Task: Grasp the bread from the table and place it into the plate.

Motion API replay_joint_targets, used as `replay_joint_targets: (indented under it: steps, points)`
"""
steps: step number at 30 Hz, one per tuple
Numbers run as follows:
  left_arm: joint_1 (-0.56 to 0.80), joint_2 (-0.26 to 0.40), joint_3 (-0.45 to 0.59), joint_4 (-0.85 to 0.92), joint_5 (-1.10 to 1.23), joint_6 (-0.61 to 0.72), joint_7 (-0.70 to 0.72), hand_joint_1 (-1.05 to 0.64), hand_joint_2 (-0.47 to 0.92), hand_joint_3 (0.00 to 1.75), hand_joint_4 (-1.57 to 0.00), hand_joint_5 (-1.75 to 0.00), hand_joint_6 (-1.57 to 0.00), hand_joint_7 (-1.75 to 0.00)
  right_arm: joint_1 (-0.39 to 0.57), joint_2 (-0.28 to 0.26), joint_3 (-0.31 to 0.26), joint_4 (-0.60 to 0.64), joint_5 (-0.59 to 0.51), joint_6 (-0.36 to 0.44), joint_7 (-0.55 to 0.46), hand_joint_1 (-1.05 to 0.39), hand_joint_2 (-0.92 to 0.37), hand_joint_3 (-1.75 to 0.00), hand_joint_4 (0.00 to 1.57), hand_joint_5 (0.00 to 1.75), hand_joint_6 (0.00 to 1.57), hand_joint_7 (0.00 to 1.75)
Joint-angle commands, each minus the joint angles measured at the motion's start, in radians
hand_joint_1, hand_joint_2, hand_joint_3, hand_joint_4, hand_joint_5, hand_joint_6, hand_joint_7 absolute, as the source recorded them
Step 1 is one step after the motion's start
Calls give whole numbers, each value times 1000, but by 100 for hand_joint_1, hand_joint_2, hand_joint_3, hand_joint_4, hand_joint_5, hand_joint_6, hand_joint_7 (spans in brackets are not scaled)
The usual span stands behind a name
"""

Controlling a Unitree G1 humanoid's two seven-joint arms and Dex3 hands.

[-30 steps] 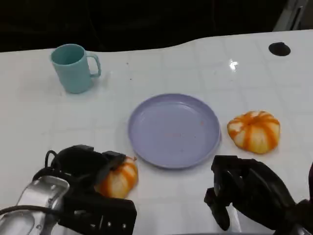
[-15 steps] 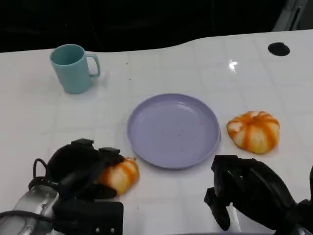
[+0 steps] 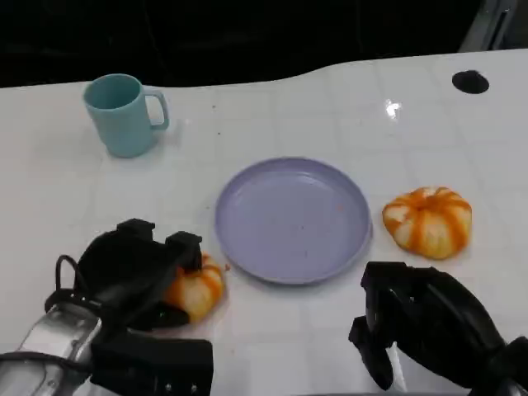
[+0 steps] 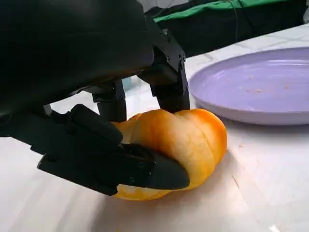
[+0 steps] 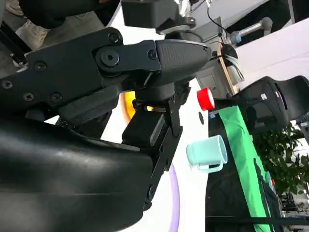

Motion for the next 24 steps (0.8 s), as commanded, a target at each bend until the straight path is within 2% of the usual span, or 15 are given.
replay_joint_targets:
  steps: [1,4,5,6,8,10,14,16,19,20,21,22,24]
  points:
    - [35,40,32,-118,17,78,-73,-29,92,35,-78,-169,-97,-73,9,-11,-8,-12,4,-2,0,-91,-92,-36,127,161,109,153]
    - [49,44,56,-173,9,110,-96,-27,92,33,-79,-174,-90,-95,11,-6,-3,-12,-4,-7,-5,-92,-92,-37,127,162,109,154]
    - [54,42,64,-189,9,120,-96,-26,91,34,-81,-174,-81,-123,11,-4,-1,-12,-4,-7,-6,-92,-92,-37,127,162,109,154]
    - [59,41,71,-204,11,128,-96,-25,89,35,-82,-175,-75,-141,11,-2,0,-11,-4,-8,-6,-92,-92,-37,127,162,109,154]
    - [67,41,77,-232,24,143,-93,-24,87,40,-84,-175,-67,-164,9,1,3,-9,-1,-2,-7,-92,-92,-37,127,162,109,153]
    - [70,38,78,-253,39,153,-80,-23,81,48,-83,-175,-70,-157,9,2,4,-10,3,5,-8,-93,-92,-35,128,161,109,152]
    - [68,17,84,-267,46,147,-36,-22,73,59,-82,-175,-65,-168,10,2,4,-12,5,9,-9,-92,-92,-34,129,161,111,151]
    - [53,-6,87,-241,39,113,50,-19,63,71,-83,-175,-63,-173,12,0,6,-14,-2,6,-12,-92,-92,-34,129,160,111,151]
    - [11,-39,87,-185,20,61,142,-19,56,80,-85,-175,-63,-174,15,0,6,-14,0,8,-13,-92,-92,-35,129,160,111,151]
    - [-11,-51,87,-161,9,38,165,-19,52,88,-85,-175,-63,-175,16,0,6,-15,2,11,-13,-92,-92,-35,129,160,111,151]
    - [-29,-60,89,-140,-2,16,182,-19,46,98,-85,-175,-70,-146,17,0,7,-17,2,12,-14,-92,-92,-34,129,160,111,151]
    - [-47,-68,92,-116,-22,-12,195,-19,44,102,-86,-175,-75,-130,17,-1,7,-16,2,11,-12,-92,-92,-34,129,160,111,150]
    - [-80,-78,92,-77,-51,-50,201,-18,40,115,-86,-175,-68,-155,21,-2,8,-19,0,9,-11,-93,-92,-34,128,161,111,151]
